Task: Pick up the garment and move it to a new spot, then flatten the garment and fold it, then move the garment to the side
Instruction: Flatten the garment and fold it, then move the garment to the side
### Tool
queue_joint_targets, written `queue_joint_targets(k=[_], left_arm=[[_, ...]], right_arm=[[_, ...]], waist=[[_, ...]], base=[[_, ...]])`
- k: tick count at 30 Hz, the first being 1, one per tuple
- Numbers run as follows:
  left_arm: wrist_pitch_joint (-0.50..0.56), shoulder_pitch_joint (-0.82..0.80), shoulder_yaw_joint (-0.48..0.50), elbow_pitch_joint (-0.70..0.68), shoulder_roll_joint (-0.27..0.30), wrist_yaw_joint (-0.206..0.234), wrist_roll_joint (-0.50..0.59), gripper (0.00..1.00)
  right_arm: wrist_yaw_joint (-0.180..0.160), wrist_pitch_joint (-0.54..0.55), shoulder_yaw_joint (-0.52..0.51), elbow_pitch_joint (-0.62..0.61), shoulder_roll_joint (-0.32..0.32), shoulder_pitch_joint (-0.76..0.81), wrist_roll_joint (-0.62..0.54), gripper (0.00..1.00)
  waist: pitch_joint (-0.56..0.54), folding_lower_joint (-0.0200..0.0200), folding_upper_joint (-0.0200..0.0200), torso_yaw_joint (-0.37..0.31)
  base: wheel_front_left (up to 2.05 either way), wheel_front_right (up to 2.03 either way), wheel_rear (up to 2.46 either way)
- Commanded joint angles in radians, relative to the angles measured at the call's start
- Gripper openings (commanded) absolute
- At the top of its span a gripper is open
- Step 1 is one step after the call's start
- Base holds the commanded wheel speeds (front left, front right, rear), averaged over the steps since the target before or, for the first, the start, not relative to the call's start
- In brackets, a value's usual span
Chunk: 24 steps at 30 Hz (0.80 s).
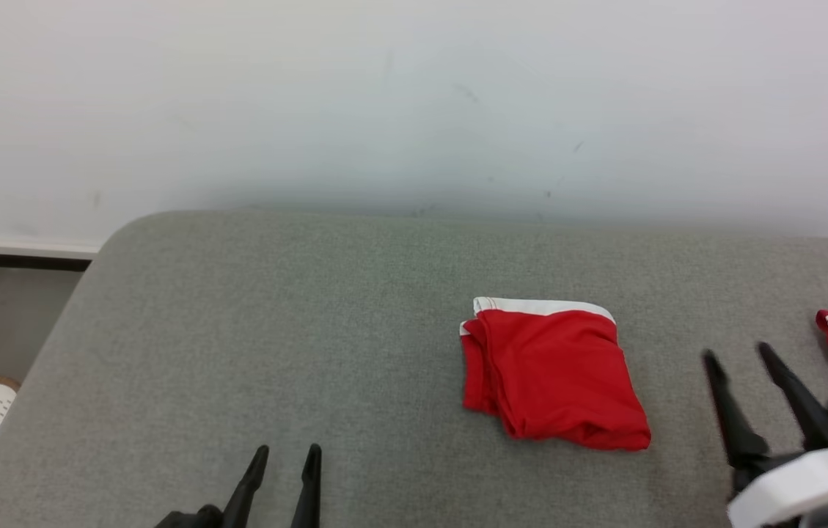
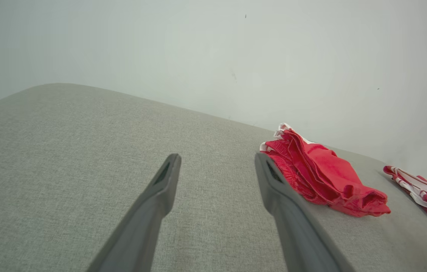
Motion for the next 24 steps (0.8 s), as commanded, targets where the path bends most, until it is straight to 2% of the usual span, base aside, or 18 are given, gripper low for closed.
queue_joint_targets(k=[1, 5, 9, 14, 24], left_arm=[[0.000, 0.016, 0.007, -0.002, 0.004, -0.003, 0.011, 1.00], [0.000, 0.041, 0.025, -0.006, 0.004, -0.002, 0.019, 1.00], [0.000, 0.065, 0.041, -0.014, 0.004, -0.001, 0.025, 1.00], [0.000, 0.088, 0.062, -0.022, 0.004, -0.005, 0.041, 1.00], [0.000, 0.097, 0.081, -0.021, 0.004, -0.015, 0.048, 1.00]], right_arm=[[-0.002, -0.022, -0.024, 0.011, -0.007, 0.031, -0.009, 1.00], [-0.002, -0.105, -0.112, 0.056, -0.032, 0.097, -0.039, 1.00], [-0.002, -0.187, -0.148, 0.114, -0.045, 0.152, -0.082, 1.00], [-0.002, -0.250, -0.155, 0.182, -0.032, 0.190, -0.095, 1.00], [-0.002, -0.274, -0.144, 0.249, -0.017, 0.190, -0.087, 1.00]], waist=[[-0.011, 0.0000, -0.0001, -0.007], [-0.030, 0.0000, -0.0001, -0.017], [-0.044, 0.0000, -0.0001, -0.030], [-0.059, 0.0000, -0.0001, -0.047], [-0.067, 0.0000, -0.0001, -0.060]], base=[[0.00, 0.00, 0.00], [0.00, 0.00, 0.00], [0.00, 0.00, 0.00], [0.00, 0.00, 0.00], [0.00, 0.00, 0.00]])
